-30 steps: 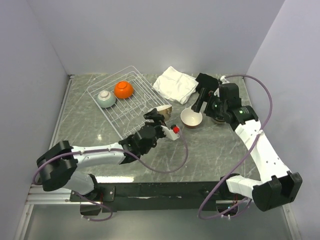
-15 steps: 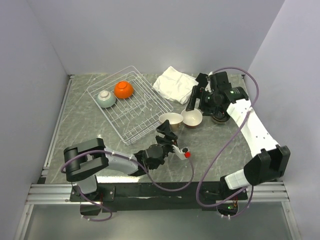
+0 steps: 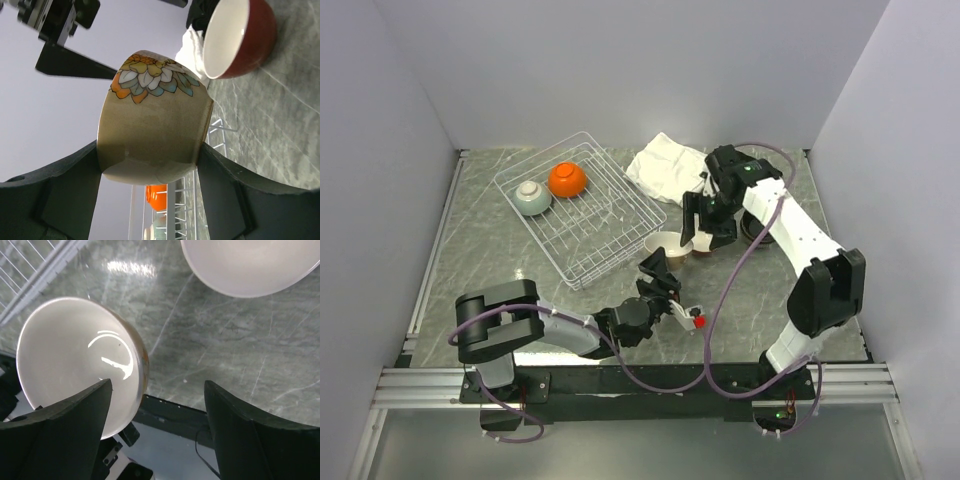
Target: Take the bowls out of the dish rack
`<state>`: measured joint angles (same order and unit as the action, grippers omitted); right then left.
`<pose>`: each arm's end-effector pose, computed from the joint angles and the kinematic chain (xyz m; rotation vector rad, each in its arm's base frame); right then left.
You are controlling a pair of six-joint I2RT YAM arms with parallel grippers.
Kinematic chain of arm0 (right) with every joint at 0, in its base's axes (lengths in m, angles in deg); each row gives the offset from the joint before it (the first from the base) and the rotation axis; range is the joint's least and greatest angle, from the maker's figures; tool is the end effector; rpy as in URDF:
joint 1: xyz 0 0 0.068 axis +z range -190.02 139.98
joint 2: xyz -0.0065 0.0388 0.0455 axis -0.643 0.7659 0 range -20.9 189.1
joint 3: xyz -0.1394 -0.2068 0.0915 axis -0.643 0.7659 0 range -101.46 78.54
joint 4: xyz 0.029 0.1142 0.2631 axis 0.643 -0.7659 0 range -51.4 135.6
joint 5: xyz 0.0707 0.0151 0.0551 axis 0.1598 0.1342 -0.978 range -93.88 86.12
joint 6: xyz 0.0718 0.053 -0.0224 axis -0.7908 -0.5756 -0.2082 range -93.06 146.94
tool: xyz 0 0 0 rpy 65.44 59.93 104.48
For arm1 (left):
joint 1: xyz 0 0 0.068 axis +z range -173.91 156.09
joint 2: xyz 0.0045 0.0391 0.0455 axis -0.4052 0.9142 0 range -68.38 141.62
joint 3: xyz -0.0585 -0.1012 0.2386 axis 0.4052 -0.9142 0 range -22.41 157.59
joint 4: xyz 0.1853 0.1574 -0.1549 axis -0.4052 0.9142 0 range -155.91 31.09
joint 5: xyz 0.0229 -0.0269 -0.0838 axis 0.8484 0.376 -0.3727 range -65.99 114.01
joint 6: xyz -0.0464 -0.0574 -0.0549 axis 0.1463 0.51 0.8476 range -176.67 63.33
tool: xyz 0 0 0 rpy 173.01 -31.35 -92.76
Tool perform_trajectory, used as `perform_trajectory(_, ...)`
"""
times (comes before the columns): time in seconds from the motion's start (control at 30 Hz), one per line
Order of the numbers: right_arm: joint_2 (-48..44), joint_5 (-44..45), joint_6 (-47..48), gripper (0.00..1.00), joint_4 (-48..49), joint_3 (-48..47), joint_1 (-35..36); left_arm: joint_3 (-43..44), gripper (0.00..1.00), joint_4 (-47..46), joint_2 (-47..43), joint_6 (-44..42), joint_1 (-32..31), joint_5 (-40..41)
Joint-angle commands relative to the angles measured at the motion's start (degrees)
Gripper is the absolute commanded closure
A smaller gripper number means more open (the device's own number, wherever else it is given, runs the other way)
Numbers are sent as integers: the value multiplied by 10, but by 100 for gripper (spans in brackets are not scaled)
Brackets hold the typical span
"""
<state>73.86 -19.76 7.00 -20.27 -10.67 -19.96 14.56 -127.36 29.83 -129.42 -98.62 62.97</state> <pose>0.3380 0.1476 0.2571 -0.0686 2.8831 0.5395 0.1500 -0.3520 0.1572 1.2896 0.9303 0.5042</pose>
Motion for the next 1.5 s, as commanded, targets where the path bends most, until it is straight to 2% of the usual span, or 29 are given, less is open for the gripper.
perform_trajectory(0.0, 18, 7, 28, 20, -46, -36, 21, 23, 97, -32, -3, -5, -10, 6)
perform_trajectory(0.23, 64, 17, 44, 34, -77, -54, 44, 29, 97, 0, -3, 8, -16, 3)
perform_trajectory(0.37, 80, 13, 47, 48, -83, -48, 51, 29, 97, 3, -4, 3, -18, 3)
perform_trajectory(0.53, 89, 14, 54, 56, -87, -34, 55, 29, 97, -1, -4, 1, -19, 3)
perform_trajectory(0.7, 87, 16, 53, 79, -82, -32, 55, 30, 96, 4, -5, 8, -20, 2)
perform_trajectory(0.73, 89, 13, 53, 86, -82, -31, 55, 31, 94, 5, -7, 10, -20, 1)
perform_trajectory(0.8, 88, 7, 55, 93, -81, -27, 56, 34, 92, 10, -10, 16, -20, 2)
perform_trajectory(0.83, 86, 4, 55, 100, -79, -26, 55, 35, 87, 11, -10, 17, -20, 2)
perform_trajectory(0.87, 85, 6, 54, 100, -76, -24, 55, 34, 83, 11, -11, 16, -20, 2)
perform_trajectory(0.9, 82, 8, 54, 100, -75, -21, 55, 33, 71, 10, -11, 17, -20, 2)
perform_trajectory(0.97, 80, 12, 53, 100, -73, -20, 52, 32, 60, 8, -13, 23, -20, 5)
perform_trajectory(1.07, 71, 22, 50, 100, -70, -23, 41, 32, 37, 7, -14, 32, -20, 8)
perform_trajectory(1.1, 66, 24, 48, 100, -70, -23, 38, 32, 23, 7, -15, 35, -20, 9)
perform_trajectory(1.2, 52, 33, 45, 100, -64, -21, 17, 31, 3, 4, -17, 47, -19, 16)
perform_trajectory(1.33, 32, 50, 36, 100, -50, -14, -8, 28, 1, 5, -22, 82, -19, 18)
perform_trajectory(1.47, 10, 51, 25, 100, -26, 2, -38, 29, 1, 40, -36, 159, -19, 3)
